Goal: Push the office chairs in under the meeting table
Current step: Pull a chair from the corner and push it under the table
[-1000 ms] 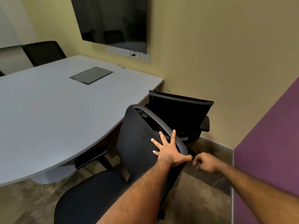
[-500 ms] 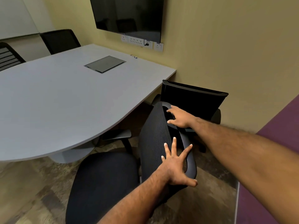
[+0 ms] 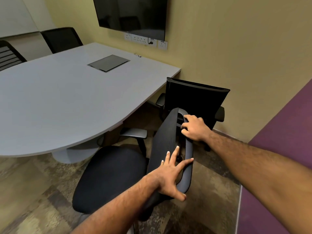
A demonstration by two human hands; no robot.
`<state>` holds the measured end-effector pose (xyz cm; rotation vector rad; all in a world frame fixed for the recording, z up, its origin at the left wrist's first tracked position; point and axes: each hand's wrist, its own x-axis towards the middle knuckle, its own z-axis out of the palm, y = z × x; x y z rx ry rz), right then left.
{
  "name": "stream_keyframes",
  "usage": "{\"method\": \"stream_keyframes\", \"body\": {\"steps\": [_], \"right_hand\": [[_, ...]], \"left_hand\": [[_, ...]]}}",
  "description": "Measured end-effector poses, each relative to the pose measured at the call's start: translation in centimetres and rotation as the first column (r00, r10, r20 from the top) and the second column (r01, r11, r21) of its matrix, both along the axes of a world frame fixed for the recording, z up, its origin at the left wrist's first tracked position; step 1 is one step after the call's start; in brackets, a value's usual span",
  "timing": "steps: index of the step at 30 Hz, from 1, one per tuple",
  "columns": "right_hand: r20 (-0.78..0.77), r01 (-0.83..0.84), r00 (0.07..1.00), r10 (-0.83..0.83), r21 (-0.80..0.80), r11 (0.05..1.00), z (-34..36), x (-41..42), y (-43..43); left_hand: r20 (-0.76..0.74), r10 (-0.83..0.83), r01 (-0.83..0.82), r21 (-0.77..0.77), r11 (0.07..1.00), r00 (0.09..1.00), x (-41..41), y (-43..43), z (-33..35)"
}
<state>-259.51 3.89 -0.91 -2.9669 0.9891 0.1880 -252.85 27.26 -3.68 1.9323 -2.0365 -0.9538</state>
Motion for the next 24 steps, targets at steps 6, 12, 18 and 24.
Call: {"method": "stream_keyframes", "body": {"steps": [6, 12, 18, 24], "right_hand": [[0.016, 0.038, 0.999, -0.037, -0.037, 0.999, 2.1, -1.3, 0.2], [-0.039, -0.029, 0.999, 0.035, 0.153, 0.988, 0.8, -1.0, 1.5], [0.108, -0.097, 0.991, 0.078, 0.178, 0.979, -2.3, -2.1, 4.2], [0.283, -0.097, 0.958, 0.057, 0.129, 0.987, -3.4, -1.7, 6.0]], "left_hand": [[-0.263, 0.43, -0.426, 0.075, 0.902, 0.864, -0.8, 3.3, 0.6], [-0.038, 0.508, -0.49, 0.205, 0.847, 0.861, -1.9, 5.7, -0.1], [-0.083, 0.439, -0.42, 0.18, 0.889, 0.895, 0.0, 8.7, -0.4], [-0.097, 0.365, -0.344, 0.181, 0.921, 0.926, 2.5, 11.1, -0.3]]}}
